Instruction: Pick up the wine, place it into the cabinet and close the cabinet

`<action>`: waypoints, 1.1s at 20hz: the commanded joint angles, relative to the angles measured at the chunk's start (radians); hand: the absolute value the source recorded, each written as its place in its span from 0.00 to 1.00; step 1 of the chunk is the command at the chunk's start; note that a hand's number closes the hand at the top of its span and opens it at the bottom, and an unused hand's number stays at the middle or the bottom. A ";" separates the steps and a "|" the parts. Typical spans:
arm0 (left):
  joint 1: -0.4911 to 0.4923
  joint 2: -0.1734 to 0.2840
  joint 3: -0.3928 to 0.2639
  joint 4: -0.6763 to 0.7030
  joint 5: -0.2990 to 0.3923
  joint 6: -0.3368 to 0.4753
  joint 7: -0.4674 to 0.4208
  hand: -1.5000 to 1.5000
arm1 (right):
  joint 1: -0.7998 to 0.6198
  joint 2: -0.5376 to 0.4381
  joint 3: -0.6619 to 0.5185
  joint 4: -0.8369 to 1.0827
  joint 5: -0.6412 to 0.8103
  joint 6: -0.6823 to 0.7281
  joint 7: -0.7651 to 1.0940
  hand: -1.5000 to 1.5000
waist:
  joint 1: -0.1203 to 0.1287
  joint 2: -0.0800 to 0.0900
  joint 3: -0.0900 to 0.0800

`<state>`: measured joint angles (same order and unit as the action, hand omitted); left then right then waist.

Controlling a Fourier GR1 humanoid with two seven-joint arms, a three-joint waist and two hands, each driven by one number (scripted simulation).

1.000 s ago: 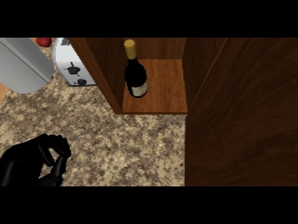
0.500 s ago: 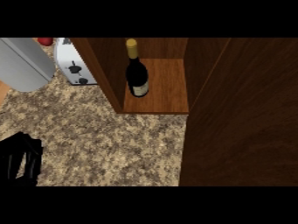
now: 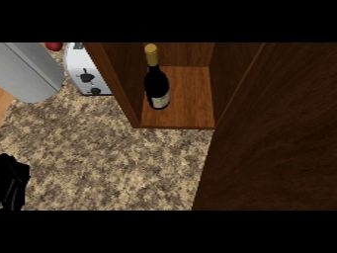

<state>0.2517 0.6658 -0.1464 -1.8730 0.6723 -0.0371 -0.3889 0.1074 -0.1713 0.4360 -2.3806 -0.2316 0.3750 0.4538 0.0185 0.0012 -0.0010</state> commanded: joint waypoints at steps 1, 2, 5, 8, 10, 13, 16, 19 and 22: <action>0.012 -0.018 0.004 0.017 -0.015 -0.041 -0.030 1.00 | -0.168 0.132 0.115 0.014 -0.049 -0.094 0.122 1.00 | 0.006 0.000 -0.002; 0.006 -0.005 0.017 0.010 -0.008 -0.022 0.005 1.00 | -0.195 0.150 0.136 0.017 -0.040 -0.097 0.133 1.00 | 0.004 -0.001 -0.001; 0.014 -0.002 0.036 0.019 0.001 -0.042 0.002 1.00 | -0.286 0.165 0.168 0.038 -0.054 -0.189 0.173 1.00 | 0.002 -0.003 -0.002; 0.036 0.008 0.054 -0.009 0.018 -0.070 0.015 1.00 | -0.444 0.167 0.137 0.167 -0.086 -0.267 0.160 1.00 | 0.011 -0.002 -0.001; 0.057 -0.010 0.055 0.007 0.001 -0.092 -0.008 1.00 | -0.561 0.168 0.123 0.197 -0.137 -0.353 0.196 1.00 | 0.007 -0.002 -0.001; 0.074 -0.020 0.082 0.038 -0.001 -0.130 -0.020 1.00 | -0.683 0.170 0.131 0.274 -0.137 -0.495 0.163 1.00 | 0.001 -0.003 0.000; 0.045 -0.046 0.064 -0.033 -0.029 -0.071 0.037 1.00 | -0.833 0.171 0.118 0.424 -0.190 -0.568 0.102 1.00 | 0.002 -0.002 0.000; 0.049 -0.064 0.084 0.046 -0.031 -0.143 -0.007 1.00 | -0.935 0.171 0.070 0.544 -0.247 -0.588 0.059 1.00 | 0.003 0.000 0.000; 0.033 -0.059 0.112 0.004 -0.018 -0.122 0.060 1.00 | -0.949 0.171 0.058 0.657 -0.300 -0.568 -0.040 1.00 | 0.000 0.000 0.001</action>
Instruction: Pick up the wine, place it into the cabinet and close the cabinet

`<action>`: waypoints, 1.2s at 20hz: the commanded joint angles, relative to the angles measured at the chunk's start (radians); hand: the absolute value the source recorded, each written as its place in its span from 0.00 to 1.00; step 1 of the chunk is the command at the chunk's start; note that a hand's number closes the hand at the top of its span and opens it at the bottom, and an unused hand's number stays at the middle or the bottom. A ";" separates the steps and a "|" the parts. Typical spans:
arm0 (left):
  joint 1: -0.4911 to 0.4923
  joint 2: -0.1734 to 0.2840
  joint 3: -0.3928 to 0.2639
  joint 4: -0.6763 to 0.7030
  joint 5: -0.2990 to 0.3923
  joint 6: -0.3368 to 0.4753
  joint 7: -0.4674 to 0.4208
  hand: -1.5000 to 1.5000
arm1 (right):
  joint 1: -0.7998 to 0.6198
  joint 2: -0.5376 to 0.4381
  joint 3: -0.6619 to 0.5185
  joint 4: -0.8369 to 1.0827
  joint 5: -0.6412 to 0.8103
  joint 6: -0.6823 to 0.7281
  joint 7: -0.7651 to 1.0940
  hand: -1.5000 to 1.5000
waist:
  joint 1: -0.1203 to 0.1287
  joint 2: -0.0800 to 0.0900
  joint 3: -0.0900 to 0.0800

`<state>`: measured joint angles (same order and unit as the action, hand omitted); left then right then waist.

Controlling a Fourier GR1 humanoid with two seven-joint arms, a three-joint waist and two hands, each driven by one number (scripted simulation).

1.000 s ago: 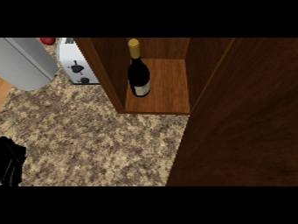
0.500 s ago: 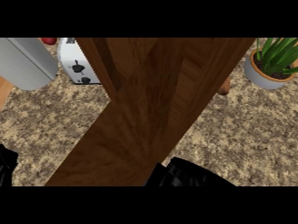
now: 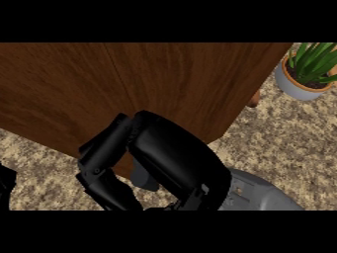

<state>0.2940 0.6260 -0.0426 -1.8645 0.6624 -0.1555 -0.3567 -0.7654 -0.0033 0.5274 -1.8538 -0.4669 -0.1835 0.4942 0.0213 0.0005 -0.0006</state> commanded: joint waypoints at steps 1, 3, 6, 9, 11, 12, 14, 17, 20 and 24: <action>0.043 -0.003 0.052 -0.023 0.012 -0.048 0.013 1.00 | -0.090 0.003 -0.057 0.099 -0.058 -0.024 -0.047 1.00 | -0.003 -0.001 0.000; 0.021 -0.037 0.014 -0.032 -0.034 -0.015 0.020 1.00 | -0.153 0.003 -0.025 0.209 -0.097 -0.093 -0.103 1.00 | 0.002 0.000 0.000; 0.009 -0.013 0.064 -0.042 0.007 -0.019 0.063 1.00 | -0.157 0.003 -0.084 0.359 -0.117 -0.025 -0.184 1.00 | 0.004 0.003 0.000; 0.103 -0.049 0.058 -0.078 -0.037 -0.064 0.022 1.00 | -0.095 0.003 -0.083 0.344 -0.113 -0.020 -0.199 1.00 | 0.000 -0.001 0.001; 0.047 -0.061 0.083 -0.005 -0.042 -0.092 0.009 1.00 | -0.156 0.003 -0.129 0.416 -0.141 0.007 -0.197 1.00 | -0.005 0.000 0.000; 0.008 -0.064 0.044 -0.074 -0.062 -0.024 0.084 1.00 | -0.122 0.003 -0.122 0.459 -0.131 0.036 -0.260 1.00 | -0.007 0.001 0.001; -0.011 -0.092 0.054 -0.023 -0.087 -0.029 0.074 1.00 | -0.074 0.003 -0.127 0.445 -0.104 0.072 -0.242 1.00 | -0.014 0.000 0.001; 0.006 -0.106 0.077 0.006 -0.090 -0.079 0.053 1.00 | -0.097 -0.001 -0.187 0.522 -0.086 0.109 -0.239 1.00 | -0.012 0.000 0.000; 0.056 -0.085 0.119 -0.042 -0.055 -0.101 0.082 1.00 | -0.124 0.003 -0.212 0.596 -0.084 0.101 -0.279 1.00 | -0.005 0.000 0.001; -0.039 -0.113 0.087 0.014 -0.090 -0.066 0.087 1.00 | -0.140 -0.062 -0.285 0.673 -0.085 0.198 -0.346 1.00 | -0.012 0.005 0.001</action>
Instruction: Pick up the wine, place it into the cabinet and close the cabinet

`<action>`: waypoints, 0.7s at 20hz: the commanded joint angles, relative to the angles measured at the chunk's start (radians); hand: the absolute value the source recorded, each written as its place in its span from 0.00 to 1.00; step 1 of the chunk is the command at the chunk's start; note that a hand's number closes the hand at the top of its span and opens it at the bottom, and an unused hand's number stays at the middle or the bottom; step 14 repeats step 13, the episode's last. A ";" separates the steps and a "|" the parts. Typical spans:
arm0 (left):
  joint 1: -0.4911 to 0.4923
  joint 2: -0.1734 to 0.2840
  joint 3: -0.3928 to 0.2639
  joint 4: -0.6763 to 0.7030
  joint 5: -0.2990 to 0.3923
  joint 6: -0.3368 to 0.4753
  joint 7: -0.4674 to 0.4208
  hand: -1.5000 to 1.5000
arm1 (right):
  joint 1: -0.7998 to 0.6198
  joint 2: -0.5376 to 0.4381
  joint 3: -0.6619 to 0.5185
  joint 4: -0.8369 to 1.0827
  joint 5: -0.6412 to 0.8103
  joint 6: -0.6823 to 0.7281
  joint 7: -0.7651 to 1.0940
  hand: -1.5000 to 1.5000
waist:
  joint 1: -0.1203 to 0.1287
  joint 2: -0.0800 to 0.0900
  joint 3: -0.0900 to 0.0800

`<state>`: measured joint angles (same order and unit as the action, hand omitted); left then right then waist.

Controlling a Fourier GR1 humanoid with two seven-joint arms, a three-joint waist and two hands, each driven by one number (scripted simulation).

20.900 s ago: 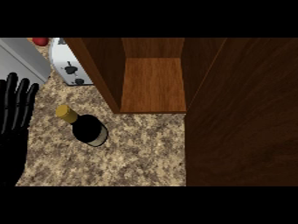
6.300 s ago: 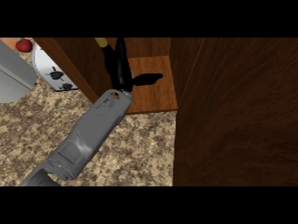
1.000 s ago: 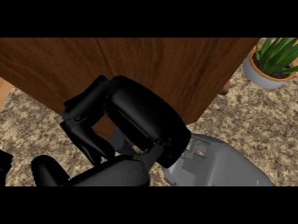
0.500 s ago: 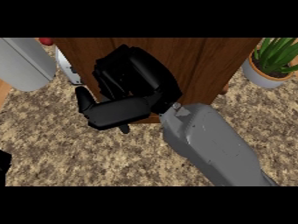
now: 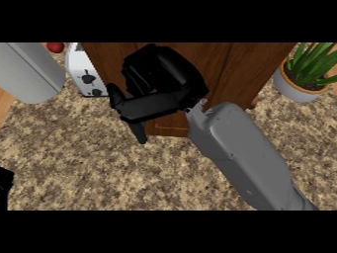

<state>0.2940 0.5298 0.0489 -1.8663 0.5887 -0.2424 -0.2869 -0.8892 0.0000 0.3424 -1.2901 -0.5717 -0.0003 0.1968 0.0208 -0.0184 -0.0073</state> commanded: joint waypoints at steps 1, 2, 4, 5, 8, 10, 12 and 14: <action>-0.003 0.001 0.008 -0.012 0.011 -0.010 0.022 1.00 | -0.003 -0.096 -0.107 0.132 0.005 0.067 -0.048 1.00 | -0.004 0.024 0.007; 0.015 -0.026 -0.023 -0.054 -0.019 0.009 0.014 1.00 | -0.023 -0.074 -0.103 0.136 0.022 0.019 -0.034 1.00 | 0.000 0.022 0.007; 0.000 -0.005 0.003 -0.016 0.000 -0.010 0.019 1.00 | -0.016 -0.102 -0.102 0.187 0.051 0.063 -0.093 1.00 | 0.003 0.028 0.007; -0.022 -0.006 0.004 0.015 -0.022 -0.020 -0.006 1.00 | -0.021 -0.105 -0.119 0.208 0.031 0.095 -0.109 1.00 | 0.002 0.033 0.006; 0.001 -0.027 -0.024 -0.030 -0.043 0.004 0.008 1.00 | -0.049 -0.110 -0.129 0.245 0.036 0.107 -0.115 1.00 | 0.015 0.033 0.007; -0.023 -0.022 -0.009 -0.035 -0.018 0.013 0.030 1.00 | -0.053 -0.110 -0.145 0.228 0.012 0.103 -0.088 1.00 | 0.002 0.029 0.007; -0.038 -0.020 -0.018 -0.021 -0.032 0.012 0.035 1.00 | -0.055 -0.108 -0.136 0.247 0.028 0.113 -0.109 1.00 | 0.000 0.032 0.007; -0.016 -0.044 -0.026 -0.014 -0.041 0.014 0.013 1.00 | -0.069 -0.132 -0.157 0.240 0.006 0.123 -0.079 1.00 | 0.001 0.029 0.007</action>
